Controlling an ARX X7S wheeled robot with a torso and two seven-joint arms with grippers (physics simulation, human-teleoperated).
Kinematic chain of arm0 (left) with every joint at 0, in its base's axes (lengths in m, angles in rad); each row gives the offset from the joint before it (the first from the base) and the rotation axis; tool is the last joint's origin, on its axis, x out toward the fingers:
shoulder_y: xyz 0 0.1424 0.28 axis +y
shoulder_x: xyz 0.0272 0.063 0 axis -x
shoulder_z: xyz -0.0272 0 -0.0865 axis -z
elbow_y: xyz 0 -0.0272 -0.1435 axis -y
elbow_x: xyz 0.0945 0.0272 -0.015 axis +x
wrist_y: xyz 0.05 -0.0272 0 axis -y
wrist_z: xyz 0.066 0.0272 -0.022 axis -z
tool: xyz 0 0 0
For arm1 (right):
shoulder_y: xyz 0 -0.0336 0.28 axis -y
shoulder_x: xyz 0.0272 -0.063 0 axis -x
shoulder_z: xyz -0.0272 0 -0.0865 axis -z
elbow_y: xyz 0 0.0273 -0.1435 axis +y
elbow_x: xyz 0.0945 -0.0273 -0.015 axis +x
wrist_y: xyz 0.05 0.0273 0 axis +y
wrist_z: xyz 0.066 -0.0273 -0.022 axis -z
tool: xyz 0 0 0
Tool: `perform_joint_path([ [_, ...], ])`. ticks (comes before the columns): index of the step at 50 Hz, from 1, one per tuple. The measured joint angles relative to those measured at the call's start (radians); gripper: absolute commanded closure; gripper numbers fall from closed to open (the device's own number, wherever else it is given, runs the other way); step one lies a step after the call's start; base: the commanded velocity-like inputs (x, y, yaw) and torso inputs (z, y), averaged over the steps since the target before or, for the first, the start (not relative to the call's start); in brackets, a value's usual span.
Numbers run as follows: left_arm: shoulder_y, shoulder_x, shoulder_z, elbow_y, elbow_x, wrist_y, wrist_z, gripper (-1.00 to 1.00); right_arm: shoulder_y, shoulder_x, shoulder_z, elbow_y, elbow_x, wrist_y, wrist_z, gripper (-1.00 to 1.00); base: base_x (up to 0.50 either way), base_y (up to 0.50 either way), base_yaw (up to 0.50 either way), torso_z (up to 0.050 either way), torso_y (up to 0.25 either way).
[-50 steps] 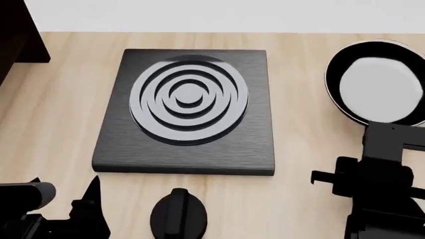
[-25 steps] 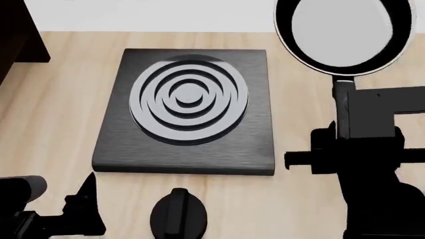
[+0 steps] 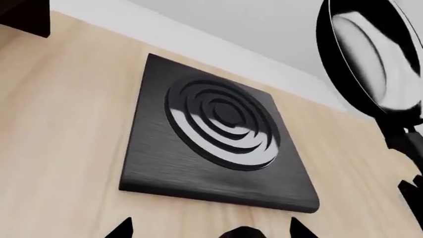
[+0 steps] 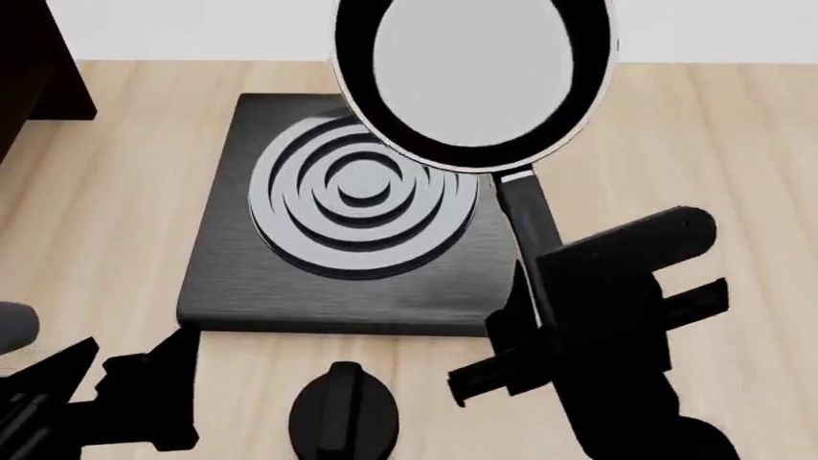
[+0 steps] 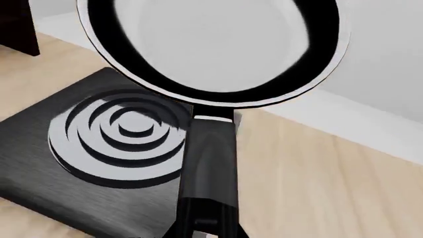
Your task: Put the frying pan on the cabinet shelf.
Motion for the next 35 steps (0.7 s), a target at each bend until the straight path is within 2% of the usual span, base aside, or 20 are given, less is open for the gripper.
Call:
perform_joint_path([
  [7,-0.031,-0.002,-0.038,0.006,-0.157,-0.069,-0.081,-1.0,-0.015,0.005,-0.06,-0.018,-0.015,-0.027,-0.005,1.0,0.0,0.0,0.0,0.002,0.003],
  [14,-0.046,-0.006,-0.05,0.013,-0.239,-0.093,-0.111,-1.0,-0.02,0.006,-0.112,-0.022,-0.024,-0.063,-0.011,1.0,0.0,0.0,0.0,0.0,0.002],
  [35,-0.056,-0.015,-0.081,-0.027,-0.545,-0.049,-0.268,-1.0,-0.084,0.011,-0.209,-0.131,-0.023,-0.145,-0.031,1.0,0.0,0.0,0.0,0.0,0.002],
])
